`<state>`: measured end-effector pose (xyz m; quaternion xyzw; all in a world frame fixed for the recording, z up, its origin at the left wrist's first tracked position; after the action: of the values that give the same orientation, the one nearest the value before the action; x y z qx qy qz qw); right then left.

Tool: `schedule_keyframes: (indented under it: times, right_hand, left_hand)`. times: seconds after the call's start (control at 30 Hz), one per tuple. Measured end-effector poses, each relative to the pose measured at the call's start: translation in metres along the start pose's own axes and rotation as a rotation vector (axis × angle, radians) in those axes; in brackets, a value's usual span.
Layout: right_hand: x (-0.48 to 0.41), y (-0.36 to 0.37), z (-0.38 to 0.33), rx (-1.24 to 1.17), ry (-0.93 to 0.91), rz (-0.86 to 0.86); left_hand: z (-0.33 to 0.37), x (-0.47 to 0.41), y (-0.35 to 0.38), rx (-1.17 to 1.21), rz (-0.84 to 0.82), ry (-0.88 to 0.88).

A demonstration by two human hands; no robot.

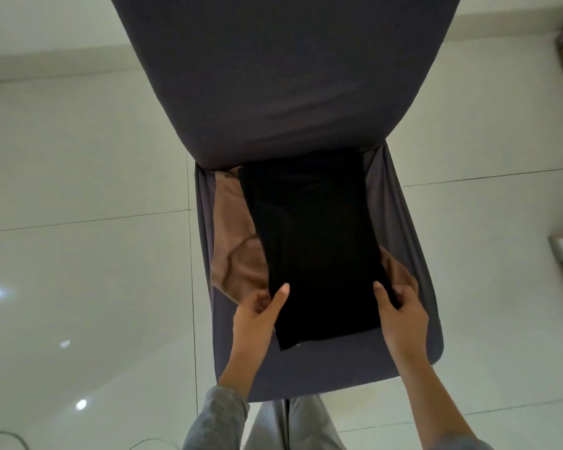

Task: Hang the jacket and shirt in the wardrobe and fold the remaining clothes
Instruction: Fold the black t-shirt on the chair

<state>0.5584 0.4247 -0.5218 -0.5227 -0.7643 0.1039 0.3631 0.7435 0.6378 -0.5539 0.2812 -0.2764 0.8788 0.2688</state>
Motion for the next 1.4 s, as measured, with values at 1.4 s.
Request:
schedule_keyframes:
  times: [1.4]
  right_hand:
    - [-0.005, 0.002, 0.023, 0.037, 0.336, -0.296]
  left_hand:
    - [-0.025, 0.018, -0.002, 0.126, -0.218, -0.352]
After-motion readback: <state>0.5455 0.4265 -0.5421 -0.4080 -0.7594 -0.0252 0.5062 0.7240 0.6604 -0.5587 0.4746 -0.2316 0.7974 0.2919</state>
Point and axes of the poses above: each hand's wrist, its own x-axis away from the middle knuckle, its own y-axis out of the palm, z = x × y, the point moved 10 cm from there along -x, towards the middle knuckle, and after that the axes turned 9 degrees about -x, right-handed, at the moved point
